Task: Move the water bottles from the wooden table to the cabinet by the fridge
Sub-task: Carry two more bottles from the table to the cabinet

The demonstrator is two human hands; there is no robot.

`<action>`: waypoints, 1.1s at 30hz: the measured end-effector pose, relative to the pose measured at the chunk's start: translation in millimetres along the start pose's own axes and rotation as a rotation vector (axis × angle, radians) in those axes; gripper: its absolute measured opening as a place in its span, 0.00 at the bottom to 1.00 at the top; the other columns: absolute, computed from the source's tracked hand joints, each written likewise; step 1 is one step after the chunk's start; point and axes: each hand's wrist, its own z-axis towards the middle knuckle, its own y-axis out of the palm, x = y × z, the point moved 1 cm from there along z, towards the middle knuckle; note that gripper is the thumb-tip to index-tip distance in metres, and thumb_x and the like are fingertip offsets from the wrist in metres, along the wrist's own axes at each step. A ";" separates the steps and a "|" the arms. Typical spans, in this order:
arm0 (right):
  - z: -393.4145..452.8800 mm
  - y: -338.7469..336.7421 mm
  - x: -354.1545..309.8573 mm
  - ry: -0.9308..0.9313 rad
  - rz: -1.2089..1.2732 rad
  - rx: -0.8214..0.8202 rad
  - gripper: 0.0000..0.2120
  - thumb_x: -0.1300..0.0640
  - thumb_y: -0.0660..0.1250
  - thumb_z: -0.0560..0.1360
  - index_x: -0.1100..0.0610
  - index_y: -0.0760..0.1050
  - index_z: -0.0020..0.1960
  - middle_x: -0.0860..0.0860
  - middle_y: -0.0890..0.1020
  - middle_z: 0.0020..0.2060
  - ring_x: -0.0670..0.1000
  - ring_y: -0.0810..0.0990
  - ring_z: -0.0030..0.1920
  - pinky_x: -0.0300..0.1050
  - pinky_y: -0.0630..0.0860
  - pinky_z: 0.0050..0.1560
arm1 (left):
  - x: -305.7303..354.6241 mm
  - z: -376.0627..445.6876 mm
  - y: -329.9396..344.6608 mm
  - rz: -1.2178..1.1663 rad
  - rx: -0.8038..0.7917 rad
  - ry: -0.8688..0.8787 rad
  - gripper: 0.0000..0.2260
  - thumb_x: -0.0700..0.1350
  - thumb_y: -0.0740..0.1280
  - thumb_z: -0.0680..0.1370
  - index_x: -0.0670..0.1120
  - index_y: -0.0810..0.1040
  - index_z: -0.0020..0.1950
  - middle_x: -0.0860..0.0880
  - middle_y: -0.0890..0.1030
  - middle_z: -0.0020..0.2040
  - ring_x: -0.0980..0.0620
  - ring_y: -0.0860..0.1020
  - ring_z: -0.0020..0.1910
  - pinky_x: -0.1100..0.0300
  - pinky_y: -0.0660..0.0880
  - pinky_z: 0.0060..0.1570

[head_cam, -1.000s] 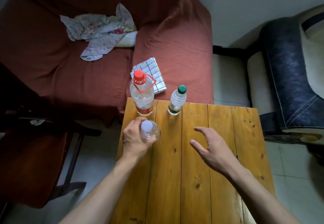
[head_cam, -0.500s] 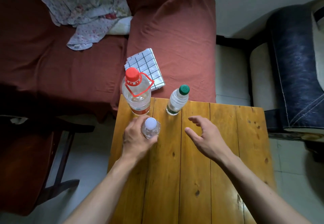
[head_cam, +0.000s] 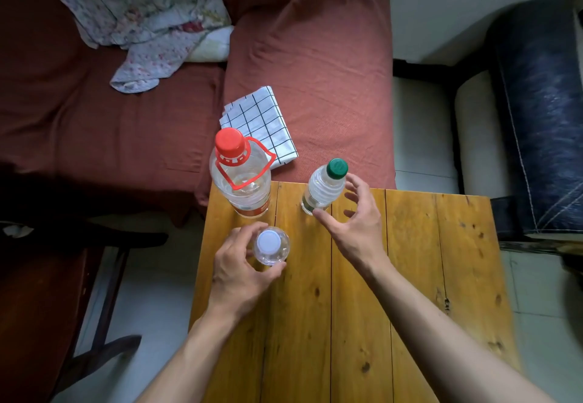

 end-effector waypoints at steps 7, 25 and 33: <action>21.8 20.5 6.1 0.016 0.093 0.069 0.36 0.43 0.80 0.65 0.49 0.70 0.68 0.45 0.78 0.61 0.45 0.76 0.62 0.55 0.76 0.63 | 1.4 -2.0 0.6 0.000 0.006 0.003 0.30 0.46 0.83 0.63 0.49 0.78 0.63 0.54 0.79 0.55 0.61 0.77 0.53 0.77 0.73 0.47; -16.8 -9.7 17.4 -0.077 0.086 -0.072 0.25 0.48 0.80 0.66 0.50 0.76 0.59 0.43 0.82 0.51 0.42 0.80 0.53 0.39 0.78 0.53 | 4.0 -6.5 7.5 0.008 0.023 -0.019 0.31 0.48 0.82 0.63 0.50 0.77 0.64 0.53 0.80 0.57 0.64 0.76 0.54 0.78 0.72 0.46; -66.2 -27.3 41.0 -0.120 -0.015 -0.196 0.27 0.49 0.80 0.66 0.50 0.75 0.61 0.43 0.81 0.55 0.41 0.78 0.57 0.33 0.75 0.56 | 13.6 -14.8 10.4 0.024 0.011 -0.017 0.29 0.48 0.83 0.61 0.53 0.78 0.60 0.56 0.80 0.53 0.64 0.77 0.52 0.76 0.74 0.44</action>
